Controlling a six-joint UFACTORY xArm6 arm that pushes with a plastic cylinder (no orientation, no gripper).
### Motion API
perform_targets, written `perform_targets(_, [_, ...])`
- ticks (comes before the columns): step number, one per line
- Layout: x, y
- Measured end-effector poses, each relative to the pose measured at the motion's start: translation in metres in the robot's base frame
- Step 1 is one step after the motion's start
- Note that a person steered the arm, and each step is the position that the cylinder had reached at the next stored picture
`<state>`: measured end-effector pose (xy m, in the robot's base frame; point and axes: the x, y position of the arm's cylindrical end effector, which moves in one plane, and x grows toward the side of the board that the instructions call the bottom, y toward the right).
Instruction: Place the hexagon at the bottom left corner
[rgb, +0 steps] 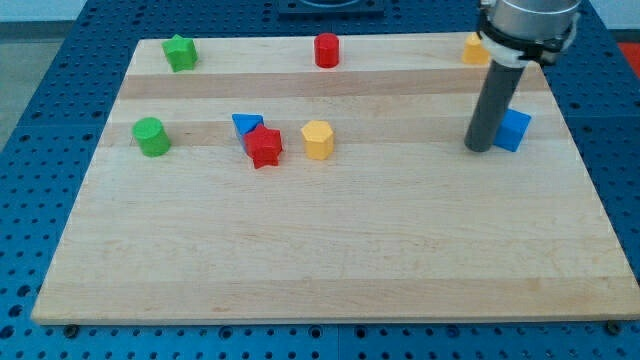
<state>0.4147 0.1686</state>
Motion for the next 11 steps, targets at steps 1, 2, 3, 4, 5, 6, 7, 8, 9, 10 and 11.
perform_targets(1, [-0.007,-0.038])
perform_targets(2, [-0.03,-0.075])
perform_targets(3, [-0.05,-0.117])
perform_targets(4, [-0.057,-0.167])
perform_targets(5, [-0.057,-0.198])
perform_targets(6, [-0.052,-0.203])
perform_targets(7, [-0.047,-0.203])
perform_targets(8, [-0.038,-0.203])
perform_targets(9, [-0.028,-0.196])
perform_targets(10, [-0.024,-0.185])
perform_targets(11, [-0.022,-0.17])
